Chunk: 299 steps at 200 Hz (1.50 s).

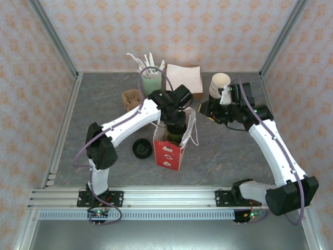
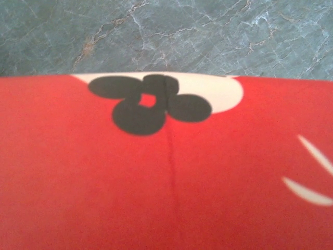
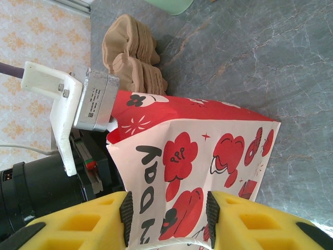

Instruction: Pack the takeout coffee

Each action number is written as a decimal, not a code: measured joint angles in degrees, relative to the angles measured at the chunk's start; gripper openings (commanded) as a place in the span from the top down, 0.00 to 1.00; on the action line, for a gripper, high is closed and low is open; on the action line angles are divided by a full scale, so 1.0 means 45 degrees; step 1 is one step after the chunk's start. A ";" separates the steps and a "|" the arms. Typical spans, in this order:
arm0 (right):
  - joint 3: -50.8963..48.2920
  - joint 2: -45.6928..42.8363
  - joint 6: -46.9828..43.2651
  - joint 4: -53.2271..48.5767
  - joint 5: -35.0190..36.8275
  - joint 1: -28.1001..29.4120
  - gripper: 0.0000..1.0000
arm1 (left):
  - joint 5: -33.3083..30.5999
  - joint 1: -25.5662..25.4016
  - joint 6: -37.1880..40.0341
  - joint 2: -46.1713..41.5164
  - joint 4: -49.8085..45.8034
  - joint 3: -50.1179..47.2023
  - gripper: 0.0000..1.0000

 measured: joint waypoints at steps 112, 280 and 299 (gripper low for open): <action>0.0005 -0.0015 -0.0024 0.0000 -0.0296 0.0000 0.56 | 0.0136 -0.0413 -0.0112 -0.2404 -0.0097 0.0000 0.49; 0.0918 -0.0525 0.0423 -0.0010 0.0884 0.2346 0.47 | -0.1938 0.3886 -0.0262 -0.3298 -0.0627 0.5115 0.41; 0.0952 -0.0384 0.0432 -0.0034 0.1219 0.2589 0.46 | -0.2244 0.4775 -0.0529 -0.3026 -0.0559 0.5115 0.38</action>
